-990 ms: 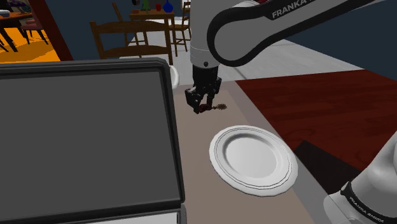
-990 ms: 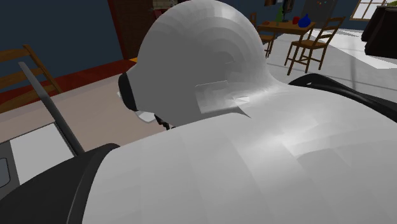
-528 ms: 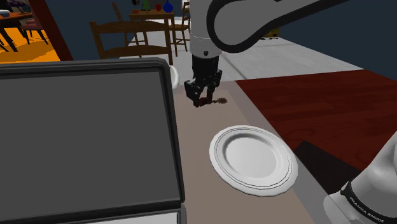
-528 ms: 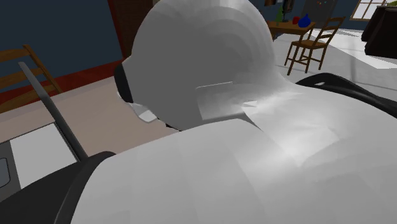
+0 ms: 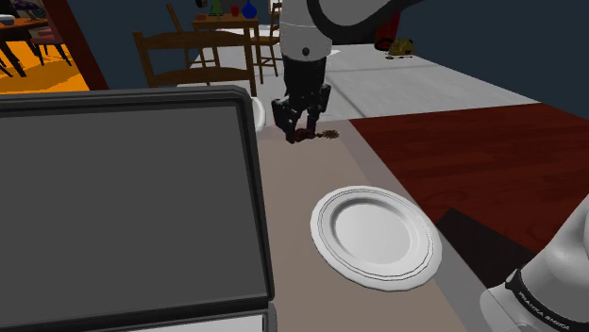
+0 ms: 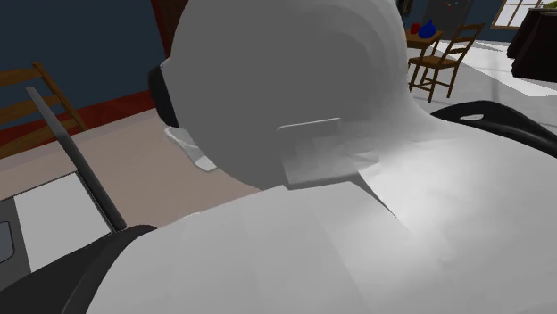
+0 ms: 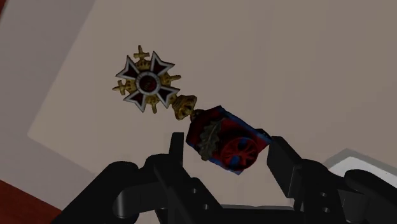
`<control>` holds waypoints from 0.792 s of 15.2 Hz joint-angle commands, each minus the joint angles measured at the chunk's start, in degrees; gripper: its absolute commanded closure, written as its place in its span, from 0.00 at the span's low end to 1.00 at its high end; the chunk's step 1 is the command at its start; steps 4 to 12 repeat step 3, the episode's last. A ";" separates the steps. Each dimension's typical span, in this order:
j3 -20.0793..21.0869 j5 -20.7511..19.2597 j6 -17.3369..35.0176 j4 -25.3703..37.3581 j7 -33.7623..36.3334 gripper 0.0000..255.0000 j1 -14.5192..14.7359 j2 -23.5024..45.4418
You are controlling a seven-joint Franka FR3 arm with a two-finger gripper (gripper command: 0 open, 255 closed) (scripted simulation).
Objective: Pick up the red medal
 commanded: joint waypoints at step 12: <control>-0.09 0.13 -1.60 1.34 -0.25 1.00 -0.05 -0.26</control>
